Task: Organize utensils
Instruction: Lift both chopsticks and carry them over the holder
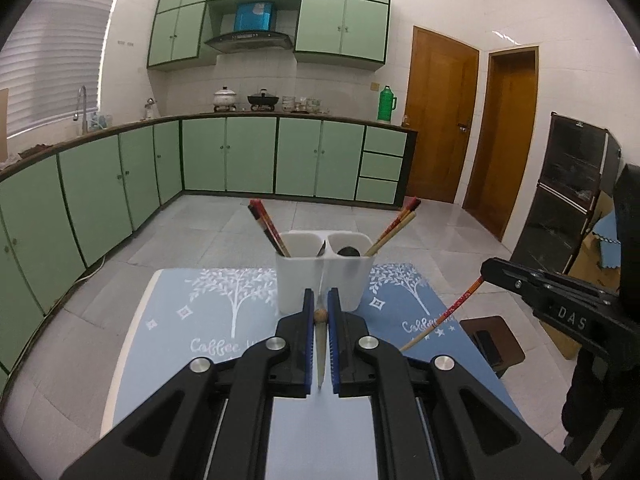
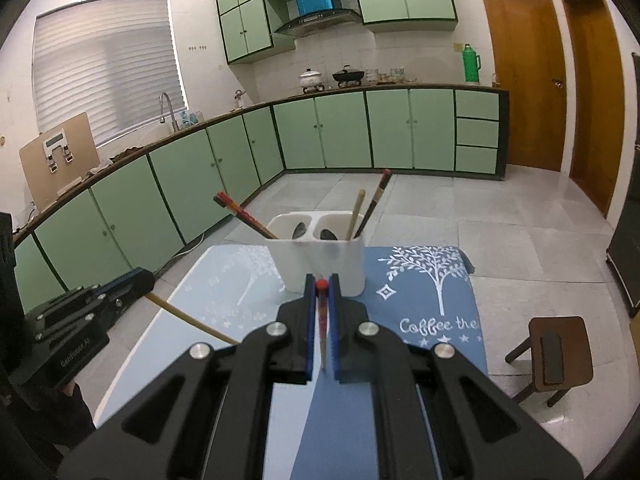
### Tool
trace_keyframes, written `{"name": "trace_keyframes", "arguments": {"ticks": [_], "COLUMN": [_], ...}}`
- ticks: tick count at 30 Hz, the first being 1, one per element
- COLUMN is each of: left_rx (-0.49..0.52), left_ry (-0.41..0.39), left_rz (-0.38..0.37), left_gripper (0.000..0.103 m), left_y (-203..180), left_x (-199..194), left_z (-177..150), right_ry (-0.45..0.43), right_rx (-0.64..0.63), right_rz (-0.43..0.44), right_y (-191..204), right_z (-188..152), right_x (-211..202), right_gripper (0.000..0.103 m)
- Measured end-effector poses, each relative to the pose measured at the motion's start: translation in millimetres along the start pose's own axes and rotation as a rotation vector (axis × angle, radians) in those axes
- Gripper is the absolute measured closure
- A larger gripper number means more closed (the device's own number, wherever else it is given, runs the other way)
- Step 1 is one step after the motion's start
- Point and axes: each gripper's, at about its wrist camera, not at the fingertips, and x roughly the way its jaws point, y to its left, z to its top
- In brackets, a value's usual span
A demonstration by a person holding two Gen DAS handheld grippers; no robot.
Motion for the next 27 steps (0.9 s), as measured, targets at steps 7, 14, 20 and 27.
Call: {"name": "trace_keyframes", "arguments": {"ticks": [7, 14, 20, 27], "left_rx": [0.010, 0.015, 0.036, 0.032], "left_ry": [-0.049, -0.149, -0.259, -0.261], "left_rz": [-0.010, -0.024, -0.016, 0.008], "left_gripper": [0.097, 0.097, 0.097, 0.097], "left_y": [2.3, 3.3, 0.9, 6.1], "left_x": [-1.1, -13.8, -20.1, 28.1], "left_z": [21.7, 66.4, 114.1, 133.4], "right_ry": [-0.039, -0.111, -0.212, -0.205], "right_rx": [-0.010, -0.007, -0.046, -0.049], "right_rz": [0.027, 0.076, 0.043, 0.013], "right_y": [-2.4, -12.1, -11.6, -21.3], "right_z": [30.8, 80.7, 138.1, 164.7], "right_x": [-9.7, -24.8, -27.0, 27.1], "right_gripper": [0.098, 0.098, 0.098, 0.098]}}
